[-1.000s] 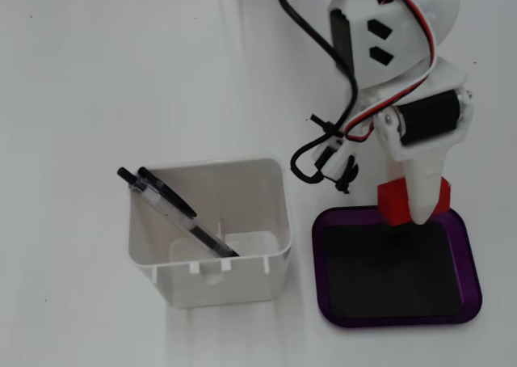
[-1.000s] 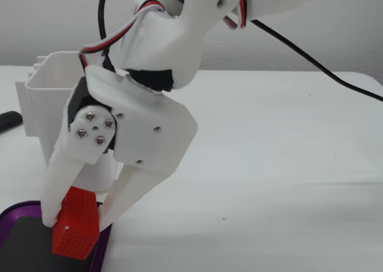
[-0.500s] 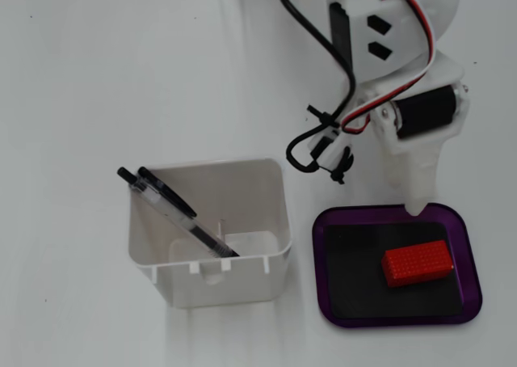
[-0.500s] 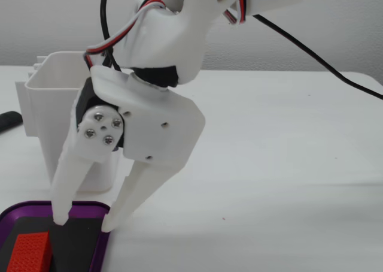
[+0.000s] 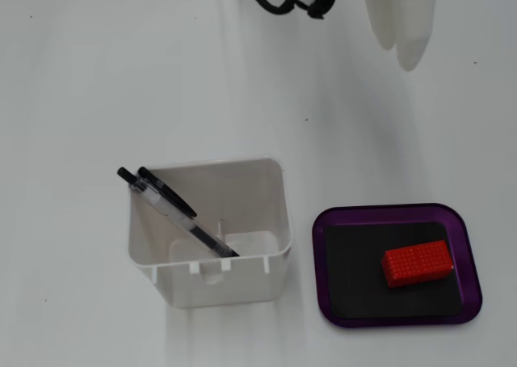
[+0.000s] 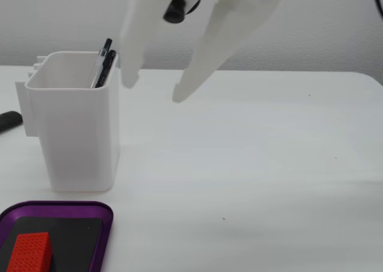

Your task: Pick up the cube and place it in the box.

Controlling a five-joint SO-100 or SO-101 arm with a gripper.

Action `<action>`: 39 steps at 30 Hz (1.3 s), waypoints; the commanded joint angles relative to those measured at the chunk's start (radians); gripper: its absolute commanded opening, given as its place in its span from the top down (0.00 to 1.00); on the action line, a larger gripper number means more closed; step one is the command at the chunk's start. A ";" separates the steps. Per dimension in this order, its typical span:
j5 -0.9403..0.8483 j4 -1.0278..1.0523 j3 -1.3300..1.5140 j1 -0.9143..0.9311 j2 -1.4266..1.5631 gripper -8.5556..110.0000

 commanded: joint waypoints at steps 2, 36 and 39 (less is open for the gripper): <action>0.003 0.049 0.141 0.002 0.189 0.84; 0.202 -0.580 2.026 0.190 1.715 0.83; 0.202 -0.561 2.103 0.193 1.838 0.83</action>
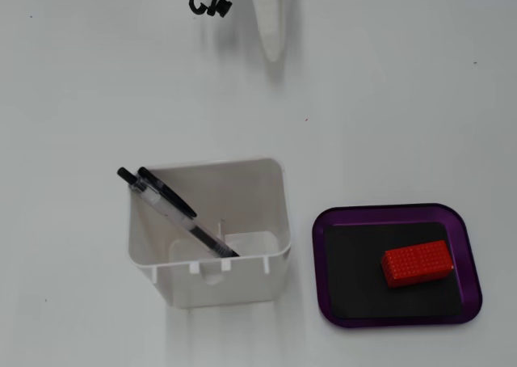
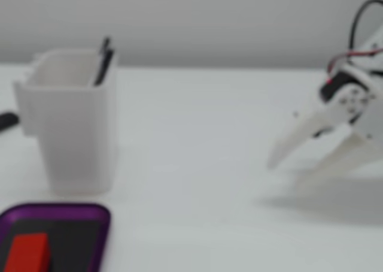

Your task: Pick up the cube and place it in the box.

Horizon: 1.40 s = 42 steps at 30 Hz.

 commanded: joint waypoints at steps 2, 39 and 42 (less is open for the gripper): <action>0.006 0.074 0.092 -0.003 0.184 0.83; 0.009 0.179 0.095 -0.008 0.218 0.93; 0.009 0.179 0.095 -0.008 0.218 0.93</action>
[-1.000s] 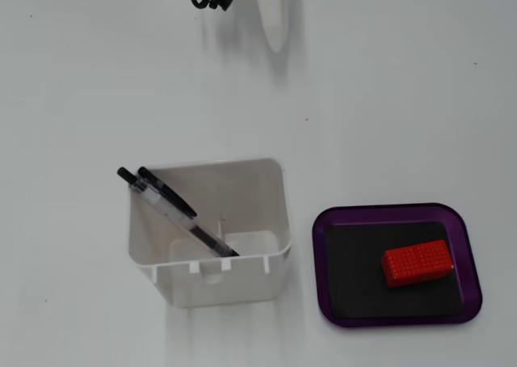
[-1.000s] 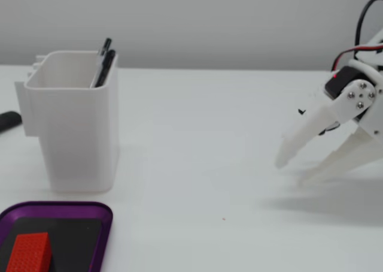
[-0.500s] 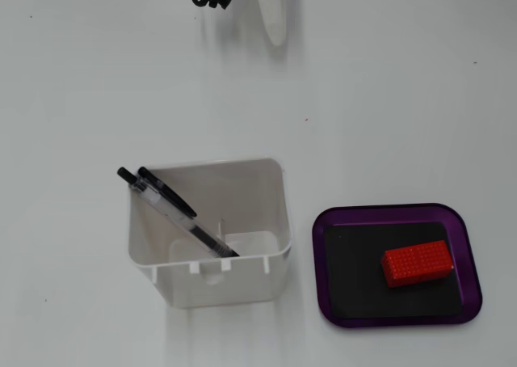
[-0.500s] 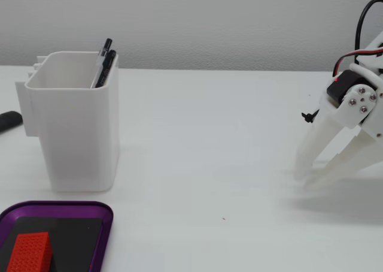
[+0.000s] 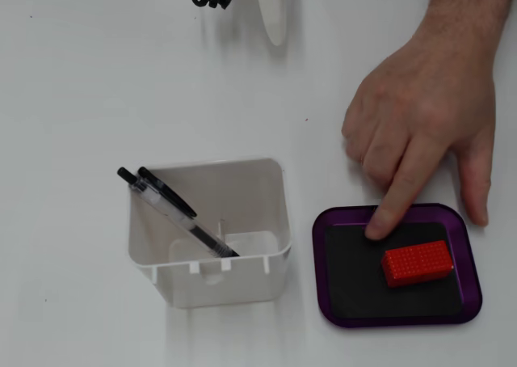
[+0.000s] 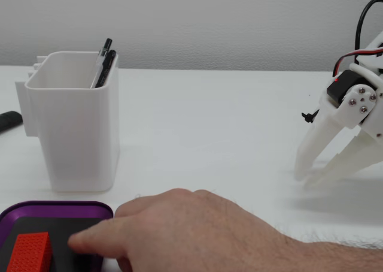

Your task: Pick up the cube and place it in the box.

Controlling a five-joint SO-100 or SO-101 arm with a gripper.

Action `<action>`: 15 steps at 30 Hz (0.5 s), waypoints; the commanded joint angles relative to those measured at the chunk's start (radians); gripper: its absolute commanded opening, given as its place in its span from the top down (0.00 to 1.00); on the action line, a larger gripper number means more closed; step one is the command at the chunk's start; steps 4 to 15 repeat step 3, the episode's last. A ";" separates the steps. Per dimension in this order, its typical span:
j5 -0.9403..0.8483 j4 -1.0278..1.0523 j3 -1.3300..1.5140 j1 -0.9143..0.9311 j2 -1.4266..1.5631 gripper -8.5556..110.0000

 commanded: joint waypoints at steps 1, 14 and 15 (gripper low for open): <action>0.005 -0.002 0.011 0.000 0.101 0.93; 0.005 -0.002 0.011 0.000 0.101 0.93; 0.005 -0.002 0.011 0.000 0.101 0.93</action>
